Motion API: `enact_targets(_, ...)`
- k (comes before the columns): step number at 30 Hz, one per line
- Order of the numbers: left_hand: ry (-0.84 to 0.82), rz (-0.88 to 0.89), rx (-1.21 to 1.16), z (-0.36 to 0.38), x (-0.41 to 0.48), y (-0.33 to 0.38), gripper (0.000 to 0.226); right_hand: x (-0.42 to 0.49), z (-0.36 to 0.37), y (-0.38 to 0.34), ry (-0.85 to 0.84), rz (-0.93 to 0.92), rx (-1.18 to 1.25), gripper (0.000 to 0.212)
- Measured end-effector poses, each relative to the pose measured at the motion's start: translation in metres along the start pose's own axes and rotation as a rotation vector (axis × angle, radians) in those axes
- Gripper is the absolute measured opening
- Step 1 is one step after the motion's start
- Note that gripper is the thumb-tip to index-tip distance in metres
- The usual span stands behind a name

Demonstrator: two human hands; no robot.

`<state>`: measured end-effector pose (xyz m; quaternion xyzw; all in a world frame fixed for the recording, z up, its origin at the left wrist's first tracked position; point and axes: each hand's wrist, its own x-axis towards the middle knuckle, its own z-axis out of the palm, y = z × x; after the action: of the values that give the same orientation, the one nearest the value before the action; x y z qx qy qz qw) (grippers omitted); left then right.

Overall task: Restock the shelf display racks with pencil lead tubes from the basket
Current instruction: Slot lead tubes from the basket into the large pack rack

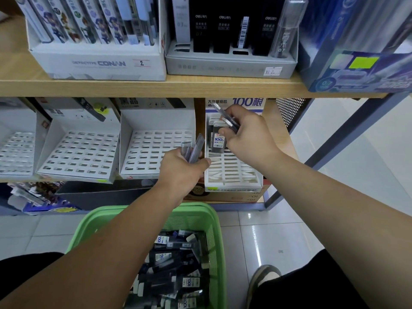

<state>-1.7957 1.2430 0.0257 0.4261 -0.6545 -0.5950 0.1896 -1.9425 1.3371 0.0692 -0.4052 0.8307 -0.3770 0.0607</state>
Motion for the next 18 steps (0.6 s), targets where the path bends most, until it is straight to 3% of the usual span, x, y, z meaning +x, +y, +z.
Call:
enact_targets(8,0.003,0.001,0.014,0.001,-0.002,0.002,0.020,-0.002,0.004,0.002,-0.022,0.016,0.096,0.018)
enact_targets(18,-0.009,0.042,0.070,-0.003,-0.001,0.004,0.015,-0.007,0.011,0.003,-0.026,-0.041,-0.068,0.022)
